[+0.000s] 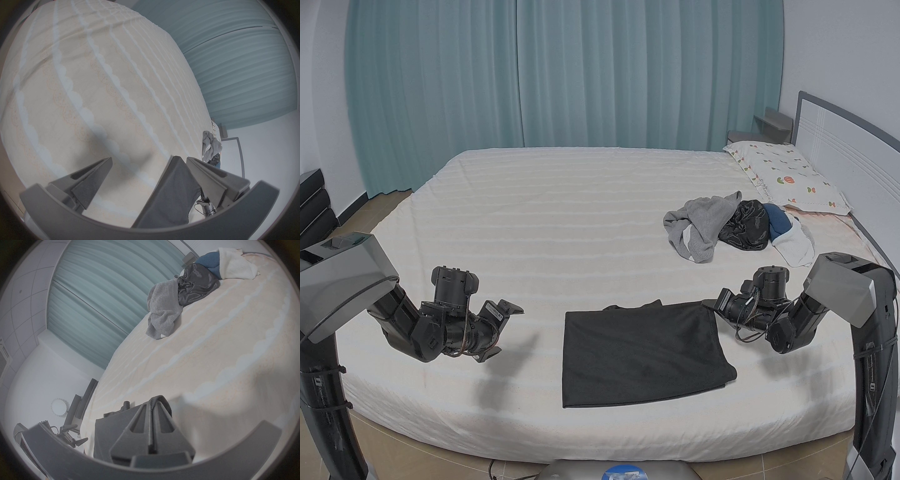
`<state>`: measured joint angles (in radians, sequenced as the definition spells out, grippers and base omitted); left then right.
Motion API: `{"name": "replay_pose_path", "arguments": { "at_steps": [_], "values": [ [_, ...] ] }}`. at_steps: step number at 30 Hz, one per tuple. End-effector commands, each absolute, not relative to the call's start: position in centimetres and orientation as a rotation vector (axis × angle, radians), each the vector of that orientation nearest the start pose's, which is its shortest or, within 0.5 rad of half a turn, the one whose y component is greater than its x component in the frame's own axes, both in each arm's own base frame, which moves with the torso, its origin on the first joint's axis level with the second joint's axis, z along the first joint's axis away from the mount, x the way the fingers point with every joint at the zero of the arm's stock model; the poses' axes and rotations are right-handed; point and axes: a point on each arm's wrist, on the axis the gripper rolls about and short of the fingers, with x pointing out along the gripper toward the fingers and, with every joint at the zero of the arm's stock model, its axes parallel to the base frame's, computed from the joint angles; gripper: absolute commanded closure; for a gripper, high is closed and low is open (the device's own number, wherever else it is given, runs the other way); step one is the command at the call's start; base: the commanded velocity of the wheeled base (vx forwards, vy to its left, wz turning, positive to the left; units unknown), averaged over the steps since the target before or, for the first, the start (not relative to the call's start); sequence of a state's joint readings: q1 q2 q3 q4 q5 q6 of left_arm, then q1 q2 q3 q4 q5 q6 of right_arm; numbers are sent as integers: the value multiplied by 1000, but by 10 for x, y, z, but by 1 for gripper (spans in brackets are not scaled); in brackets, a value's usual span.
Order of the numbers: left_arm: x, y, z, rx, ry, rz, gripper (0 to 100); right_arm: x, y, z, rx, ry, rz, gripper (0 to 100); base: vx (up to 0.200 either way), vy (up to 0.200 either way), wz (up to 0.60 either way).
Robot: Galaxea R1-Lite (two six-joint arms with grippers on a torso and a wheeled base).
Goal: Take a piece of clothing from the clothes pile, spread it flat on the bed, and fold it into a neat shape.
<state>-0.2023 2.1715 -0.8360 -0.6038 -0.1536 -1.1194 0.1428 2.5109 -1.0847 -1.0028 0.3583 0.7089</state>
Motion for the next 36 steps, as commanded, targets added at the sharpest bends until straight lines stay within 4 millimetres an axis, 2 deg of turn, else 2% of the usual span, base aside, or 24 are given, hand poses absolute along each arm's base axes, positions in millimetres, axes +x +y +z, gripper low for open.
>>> {"name": "replay_pose_path", "arguments": {
  "at_steps": [1, 12, 13, 20, 25, 36],
  "values": [
    [352, -76, 26, -1037, 845, 109, 0, 430, 67, -28, 731, 582, 315, 100, 0, 0, 0],
    [352, -76, 26, -1037, 845, 109, 0, 431, 66, -29, 731, 586, 309, 100, 0, 0, 0],
    [352, -76, 26, -1037, 845, 109, 0, 431, 66, -30, 732, 593, 308, 0, 0, 0, 0],
    [353, -75, 27, -1043, 840, 109, 0, 431, 63, -29, 738, 593, 300, 0, 0, 0, 0],
    [352, -76, 28, -1048, 840, 112, 0, 432, 59, -22, 825, 584, 273, 0, 0, 0, 0],
    [349, -75, 27, -1048, 850, 118, 0, 431, 51, -25, 838, 590, 247, 0, 0, -200, 0]
  ]
}}
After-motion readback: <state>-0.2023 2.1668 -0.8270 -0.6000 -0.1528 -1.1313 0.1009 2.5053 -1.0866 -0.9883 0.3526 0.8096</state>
